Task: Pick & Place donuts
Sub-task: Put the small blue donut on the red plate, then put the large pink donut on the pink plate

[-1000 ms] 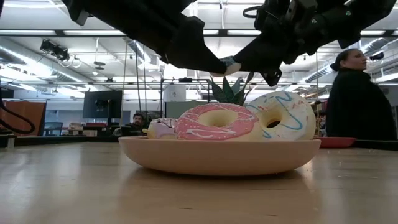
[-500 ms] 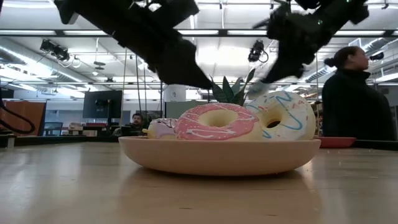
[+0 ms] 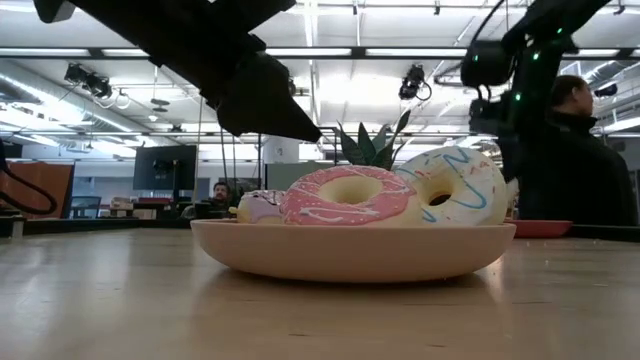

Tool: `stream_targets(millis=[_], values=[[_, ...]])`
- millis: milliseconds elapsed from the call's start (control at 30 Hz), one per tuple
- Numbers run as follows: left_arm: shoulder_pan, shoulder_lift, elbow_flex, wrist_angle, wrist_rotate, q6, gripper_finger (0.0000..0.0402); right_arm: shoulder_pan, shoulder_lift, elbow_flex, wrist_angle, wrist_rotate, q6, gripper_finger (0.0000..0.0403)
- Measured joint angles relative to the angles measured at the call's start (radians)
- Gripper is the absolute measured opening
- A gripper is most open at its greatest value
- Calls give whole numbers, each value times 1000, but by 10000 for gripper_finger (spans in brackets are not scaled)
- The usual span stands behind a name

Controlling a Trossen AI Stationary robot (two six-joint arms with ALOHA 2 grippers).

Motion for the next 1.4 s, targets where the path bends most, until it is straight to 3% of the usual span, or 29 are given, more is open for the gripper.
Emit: stream_targets(millis=[133, 333, 633, 800, 1133, 1267, 1400], values=[[-1, 0, 0, 0, -4, 0, 239, -99, 68, 0, 0, -59, -18, 2], [-1, 0, 0, 0, -4, -8, 238, -143, 175, 0, -21, -149, -20, 2], [-10, 0, 0, 0, -4, -8, 238, -142, 270, 0, -27, -129, -64, 7], [-10, 0, 0, 0, -4, -8, 238, -141, 269, 0, -50, -51, -92, 45], [-9, 1, 0, 0, -4, -8, 238, -140, 268, 9, -80, 44, -121, 164], [-9, 1, 0, 0, -4, -8, 238, -122, 268, 30, -92, 60, -120, 185], [-9, 1, 0, 0, -4, -8, 238, -80, 268, 77, -155, 141, -103, 181]])
